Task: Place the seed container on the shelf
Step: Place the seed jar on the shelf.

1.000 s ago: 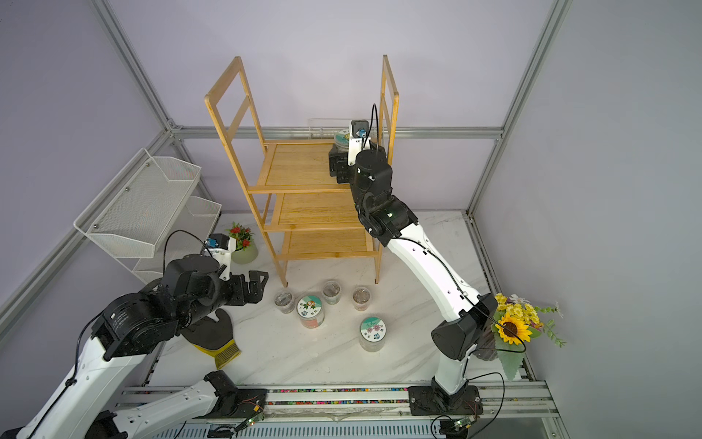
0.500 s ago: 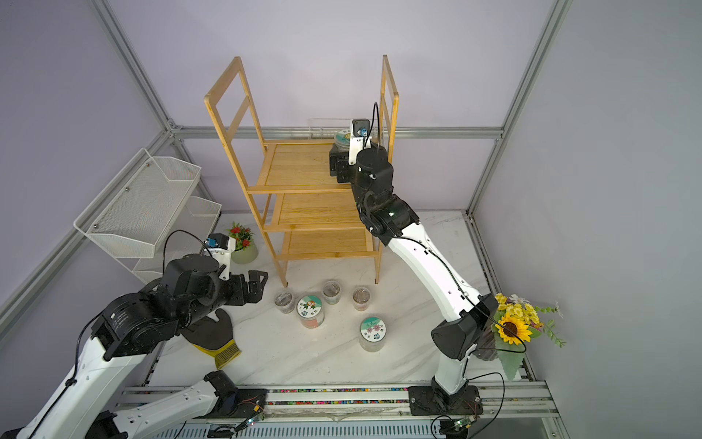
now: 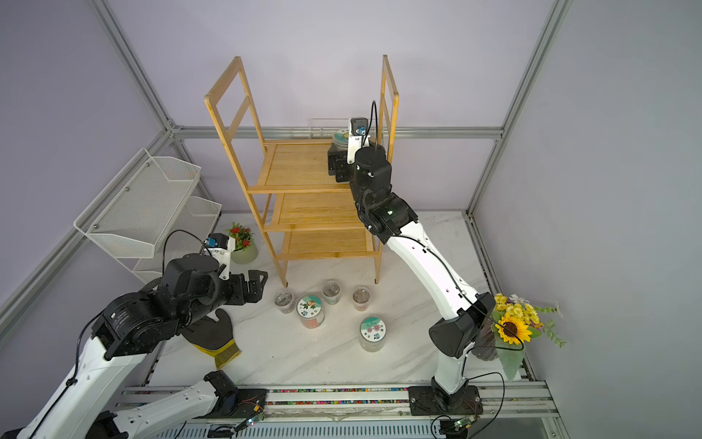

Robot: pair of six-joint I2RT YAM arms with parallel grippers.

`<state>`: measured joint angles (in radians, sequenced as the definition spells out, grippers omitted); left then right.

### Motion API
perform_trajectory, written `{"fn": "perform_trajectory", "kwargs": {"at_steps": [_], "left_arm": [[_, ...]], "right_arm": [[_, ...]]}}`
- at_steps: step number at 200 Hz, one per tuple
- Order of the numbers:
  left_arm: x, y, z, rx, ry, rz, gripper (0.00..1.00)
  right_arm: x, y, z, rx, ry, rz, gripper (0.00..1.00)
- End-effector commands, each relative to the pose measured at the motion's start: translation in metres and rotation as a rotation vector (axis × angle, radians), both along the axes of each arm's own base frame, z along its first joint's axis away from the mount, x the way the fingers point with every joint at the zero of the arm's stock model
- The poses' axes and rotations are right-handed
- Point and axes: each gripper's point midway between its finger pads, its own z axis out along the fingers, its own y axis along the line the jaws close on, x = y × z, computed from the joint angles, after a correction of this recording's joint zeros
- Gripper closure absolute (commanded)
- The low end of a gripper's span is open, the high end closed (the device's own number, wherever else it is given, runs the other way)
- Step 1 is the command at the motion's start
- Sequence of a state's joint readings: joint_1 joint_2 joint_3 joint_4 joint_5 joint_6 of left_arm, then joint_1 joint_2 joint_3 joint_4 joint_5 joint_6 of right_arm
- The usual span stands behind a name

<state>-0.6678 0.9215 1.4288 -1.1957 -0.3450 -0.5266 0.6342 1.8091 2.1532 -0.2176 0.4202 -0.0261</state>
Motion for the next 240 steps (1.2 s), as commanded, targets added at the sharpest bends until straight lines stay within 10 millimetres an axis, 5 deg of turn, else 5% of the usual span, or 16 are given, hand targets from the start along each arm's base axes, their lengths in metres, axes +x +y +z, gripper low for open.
{"fn": "perform_trajectory", "kwargs": {"at_steps": [1,104,240], "left_arm": [[0.001,0.002,0.009,-0.001,-0.034,-0.007,0.00],[0.000,0.002,0.009,-0.005,-0.032,-0.008,0.00],[-0.001,0.003,0.016,-0.016,-0.037,-0.002,0.00]], "right_arm": [[-0.001,0.006,0.002,0.012,0.005,0.020,0.14],[-0.005,0.000,0.004,0.010,0.002,0.002,0.03],[-0.021,-0.011,0.004,0.003,0.016,-0.003,0.03]]}}
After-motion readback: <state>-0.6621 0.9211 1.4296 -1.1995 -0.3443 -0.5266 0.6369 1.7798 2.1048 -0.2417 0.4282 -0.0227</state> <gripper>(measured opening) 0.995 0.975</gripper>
